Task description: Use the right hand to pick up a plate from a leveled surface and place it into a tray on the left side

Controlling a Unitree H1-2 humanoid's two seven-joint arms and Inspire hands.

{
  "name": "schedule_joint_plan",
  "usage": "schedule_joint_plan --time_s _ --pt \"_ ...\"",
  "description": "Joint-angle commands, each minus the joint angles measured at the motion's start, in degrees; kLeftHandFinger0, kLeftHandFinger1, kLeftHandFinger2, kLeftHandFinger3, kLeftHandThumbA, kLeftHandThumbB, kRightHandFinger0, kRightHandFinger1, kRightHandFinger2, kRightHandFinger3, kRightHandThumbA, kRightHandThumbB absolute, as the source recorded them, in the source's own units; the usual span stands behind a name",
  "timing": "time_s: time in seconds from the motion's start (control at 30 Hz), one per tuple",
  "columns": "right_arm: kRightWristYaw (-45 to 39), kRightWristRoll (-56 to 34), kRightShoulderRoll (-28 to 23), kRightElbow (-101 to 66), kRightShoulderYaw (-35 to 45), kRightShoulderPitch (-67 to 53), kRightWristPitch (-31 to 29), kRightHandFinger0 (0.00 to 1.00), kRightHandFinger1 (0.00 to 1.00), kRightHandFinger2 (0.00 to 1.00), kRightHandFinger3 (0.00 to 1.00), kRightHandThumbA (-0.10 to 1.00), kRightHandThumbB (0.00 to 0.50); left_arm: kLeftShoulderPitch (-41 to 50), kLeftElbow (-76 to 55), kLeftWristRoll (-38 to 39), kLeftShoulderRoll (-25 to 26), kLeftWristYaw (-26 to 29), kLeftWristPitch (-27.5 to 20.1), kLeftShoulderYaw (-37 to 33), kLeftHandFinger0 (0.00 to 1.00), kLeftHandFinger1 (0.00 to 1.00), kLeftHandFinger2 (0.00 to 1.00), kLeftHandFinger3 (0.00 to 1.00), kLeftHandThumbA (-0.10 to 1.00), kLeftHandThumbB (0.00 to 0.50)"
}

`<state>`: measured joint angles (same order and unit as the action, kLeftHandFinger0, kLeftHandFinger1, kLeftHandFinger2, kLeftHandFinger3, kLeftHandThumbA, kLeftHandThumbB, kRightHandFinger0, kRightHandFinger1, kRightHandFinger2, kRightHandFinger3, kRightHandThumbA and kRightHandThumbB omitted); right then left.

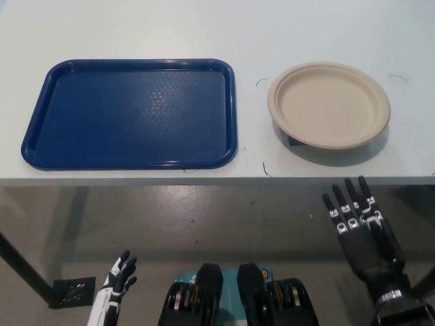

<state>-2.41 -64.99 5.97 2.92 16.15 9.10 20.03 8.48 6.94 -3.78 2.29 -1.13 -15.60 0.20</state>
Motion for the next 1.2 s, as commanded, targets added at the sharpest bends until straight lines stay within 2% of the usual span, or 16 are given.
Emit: schedule_joint_plan --time_s 0.0,0.57,0.7,0.8,1.17 --pt "1.1 -8.2 1.5 0.3 2.2 4.0 4.3 1.0 1.0 1.0 1.0 1.0 0.394 -0.4 -0.5 -1.3 1.0 0.4 -3.3 -0.3 1.0 1.0 1.0 1.0 1.0 0.006" --pt "2.4 -6.8 2.6 4.6 4.8 7.2 5.2 1.0 1.0 1.0 1.0 1.0 0.384 -0.5 -0.9 -1.5 0.7 0.5 -3.1 -0.2 1.0 1.0 1.0 1.0 1.0 0.012" --pt "2.0 -6.8 2.5 5.9 5.2 7.4 5.5 1.0 1.0 1.0 1.0 1.0 0.387 -0.6 -0.4 -1.1 0.8 0.3 -3.9 -0.3 1.0 1.0 1.0 1.0 1.0 0.001" --pt "1.7 -6.2 2.5 6.6 5.3 7.5 5.5 1.0 1.0 1.0 1.0 1.0 0.386 -0.5 -0.5 -1.2 0.9 0.2 -3.5 -0.3 1.0 1.0 1.0 1.0 1.0 0.014" --pt "1.3 -5.8 2.0 9.0 6.6 10.2 5.1 1.0 1.0 1.0 1.0 1.0 0.384 -0.9 -1.0 -1.2 0.9 0.2 -3.0 -0.2 1.0 1.0 1.0 1.0 1.0 0.0"
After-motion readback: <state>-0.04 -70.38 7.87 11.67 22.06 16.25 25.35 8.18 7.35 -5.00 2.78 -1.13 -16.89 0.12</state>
